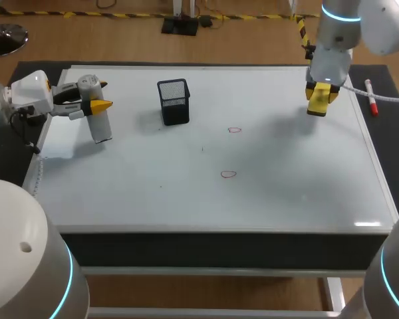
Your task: Pick up the inspection probe, press it on each red-marked spot on the whiteboard one by one, put down the probe, pick up the eraser, and wipe off all the red marks.
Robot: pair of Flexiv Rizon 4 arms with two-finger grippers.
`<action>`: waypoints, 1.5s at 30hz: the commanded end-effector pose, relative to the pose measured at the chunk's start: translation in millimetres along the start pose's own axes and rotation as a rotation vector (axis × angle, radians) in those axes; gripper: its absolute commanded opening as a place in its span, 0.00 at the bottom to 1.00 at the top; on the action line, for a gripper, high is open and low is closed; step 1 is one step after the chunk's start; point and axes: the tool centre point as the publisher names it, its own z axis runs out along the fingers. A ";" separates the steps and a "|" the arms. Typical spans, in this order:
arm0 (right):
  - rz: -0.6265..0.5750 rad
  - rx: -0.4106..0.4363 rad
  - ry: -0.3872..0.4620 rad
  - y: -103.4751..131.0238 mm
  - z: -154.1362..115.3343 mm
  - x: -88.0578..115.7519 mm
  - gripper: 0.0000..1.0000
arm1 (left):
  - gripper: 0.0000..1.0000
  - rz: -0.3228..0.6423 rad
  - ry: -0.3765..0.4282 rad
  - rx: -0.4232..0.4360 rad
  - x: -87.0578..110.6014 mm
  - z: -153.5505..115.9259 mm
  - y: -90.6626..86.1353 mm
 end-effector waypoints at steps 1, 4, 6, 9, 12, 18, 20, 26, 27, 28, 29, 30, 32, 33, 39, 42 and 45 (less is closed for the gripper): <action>-0.002 0.001 0.003 -0.8 -1.1 0.5 0.00 | 0.00 0.002 0.002 0.004 -0.5 -0.1 0.4; -0.002 0.001 0.003 -0.8 -1.1 0.5 0.00 | 0.00 0.002 0.002 0.004 -0.5 -0.1 0.4; -0.002 0.001 0.003 -0.8 -1.1 0.5 0.00 | 0.00 0.002 0.002 0.004 -0.5 -0.1 0.4; -0.002 0.001 0.003 -0.8 -1.1 0.5 0.00 | 0.00 0.002 0.002 0.004 -0.5 -0.1 0.4; -0.002 0.001 0.003 -0.8 -1.1 0.5 0.00 | 0.00 -0.002 0.009 -0.008 0.5 4.0 1.4; -0.002 0.001 0.003 -0.8 -1.1 0.5 0.00 | 0.00 -0.006 0.036 0.001 13.3 26.4 5.4; -0.002 0.001 0.003 -0.8 -1.1 0.5 0.00 | 0.00 -0.004 0.041 -0.001 18.5 34.8 5.1; -0.002 0.001 0.003 -0.8 -1.1 0.5 0.00 | 0.00 -0.007 0.050 -0.009 32.0 67.9 2.9; -0.002 0.001 0.003 -0.8 -1.1 0.5 0.00 | 0.00 -0.010 0.052 0.001 33.6 72.8 2.9; -0.002 0.001 0.003 -0.8 -1.1 0.5 0.00 | 0.00 -0.014 0.053 0.007 35.1 78.0 2.8; -0.002 0.001 0.003 -0.8 -1.1 0.5 0.00 | 0.00 -0.013 0.058 0.012 36.8 84.1 2.4; -0.002 0.001 0.003 -0.8 -1.1 0.5 0.00 | 0.00 -0.012 0.065 0.011 38.4 90.6 2.1; -0.002 0.001 0.003 -0.8 -1.1 0.5 0.00 | 0.00 -0.011 0.081 0.010 41.9 104.5 1.2; -0.002 0.001 0.003 -0.8 -1.1 0.5 0.00 | 0.00 -0.010 0.092 0.021 43.8 111.0 0.9; -0.002 0.001 0.003 -0.8 -1.1 0.5 0.00 | 0.00 -0.050 0.098 0.015 53.6 149.0 0.4; -0.002 0.001 0.003 -0.8 -1.1 0.5 0.00 | 0.00 -0.070 0.098 0.016 57.2 162.9 1.5; -0.002 0.001 0.003 -0.8 -1.1 0.5 0.00 | 0.00 -0.073 0.097 0.028 63.0 177.4 2.0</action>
